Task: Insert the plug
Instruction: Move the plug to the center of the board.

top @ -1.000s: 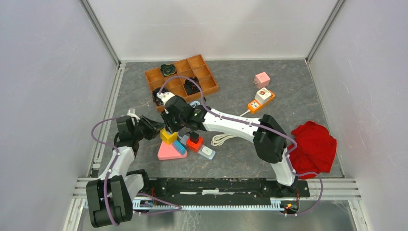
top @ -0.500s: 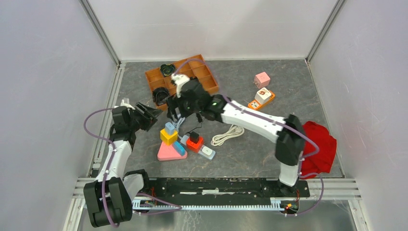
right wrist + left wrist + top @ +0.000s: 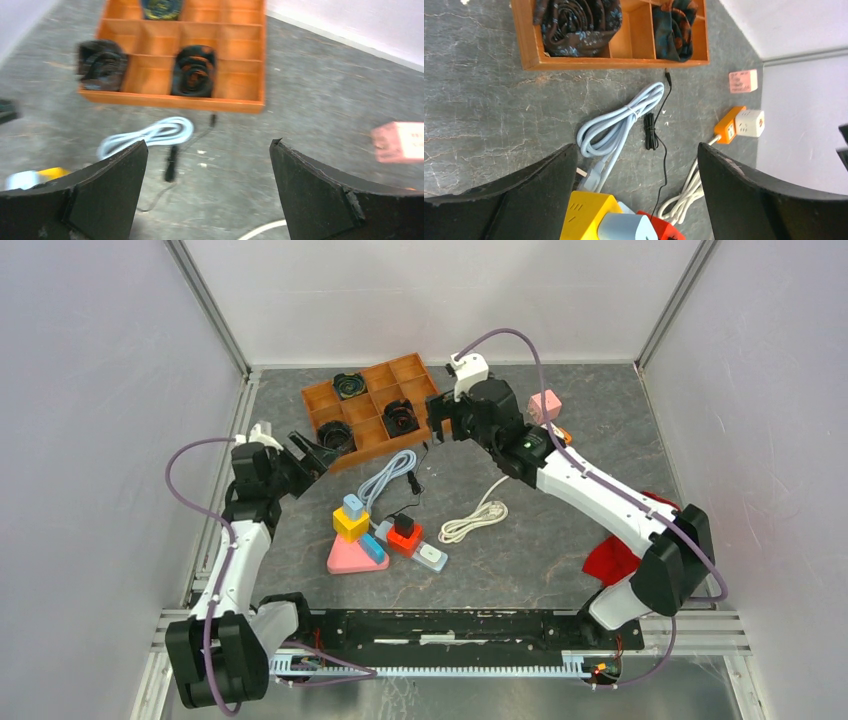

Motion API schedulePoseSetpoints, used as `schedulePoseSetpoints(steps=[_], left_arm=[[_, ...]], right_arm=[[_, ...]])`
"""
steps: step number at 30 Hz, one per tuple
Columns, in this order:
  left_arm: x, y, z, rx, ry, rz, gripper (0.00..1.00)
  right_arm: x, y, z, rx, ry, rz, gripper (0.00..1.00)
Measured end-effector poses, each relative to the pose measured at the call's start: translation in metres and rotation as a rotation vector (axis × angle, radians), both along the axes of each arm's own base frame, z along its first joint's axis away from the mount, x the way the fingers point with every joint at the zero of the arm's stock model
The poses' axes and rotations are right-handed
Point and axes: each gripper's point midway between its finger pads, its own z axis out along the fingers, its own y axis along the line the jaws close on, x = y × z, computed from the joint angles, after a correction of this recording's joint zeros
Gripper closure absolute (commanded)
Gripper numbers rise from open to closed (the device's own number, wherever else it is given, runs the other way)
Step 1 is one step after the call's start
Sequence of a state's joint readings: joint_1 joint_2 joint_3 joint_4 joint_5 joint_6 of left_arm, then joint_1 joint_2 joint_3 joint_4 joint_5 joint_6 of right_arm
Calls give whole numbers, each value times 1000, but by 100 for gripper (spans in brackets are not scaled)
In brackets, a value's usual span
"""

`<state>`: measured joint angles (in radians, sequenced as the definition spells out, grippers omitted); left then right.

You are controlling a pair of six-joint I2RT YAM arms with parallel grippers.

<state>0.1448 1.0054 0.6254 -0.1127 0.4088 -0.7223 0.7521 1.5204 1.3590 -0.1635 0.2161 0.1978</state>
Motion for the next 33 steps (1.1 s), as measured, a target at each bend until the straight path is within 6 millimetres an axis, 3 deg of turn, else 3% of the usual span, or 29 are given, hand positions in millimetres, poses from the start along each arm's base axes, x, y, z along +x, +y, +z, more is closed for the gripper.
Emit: schedulePoseSetpoints(steps=[5, 13, 17, 21, 24, 33], left_arm=[[-6, -12, -3, 102, 11, -75, 4], [-15, -14, -7, 235, 6, -123, 3], [-16, -15, -9, 255, 8, -141, 5], [-17, -15, -10, 269, 4, -152, 7], [-15, -16, -12, 269, 13, -162, 9], [-14, -30, -18, 263, 32, -226, 11]], right_arm=[[31, -59, -27, -142, -8, -122, 2], [84, -144, -41, -252, -30, -201, 8], [105, -177, -71, -296, 20, -198, 6], [116, -206, -110, -346, 103, -207, 3], [119, -224, -127, -372, 143, -216, 3], [147, -257, -146, -378, 195, -205, 3]])
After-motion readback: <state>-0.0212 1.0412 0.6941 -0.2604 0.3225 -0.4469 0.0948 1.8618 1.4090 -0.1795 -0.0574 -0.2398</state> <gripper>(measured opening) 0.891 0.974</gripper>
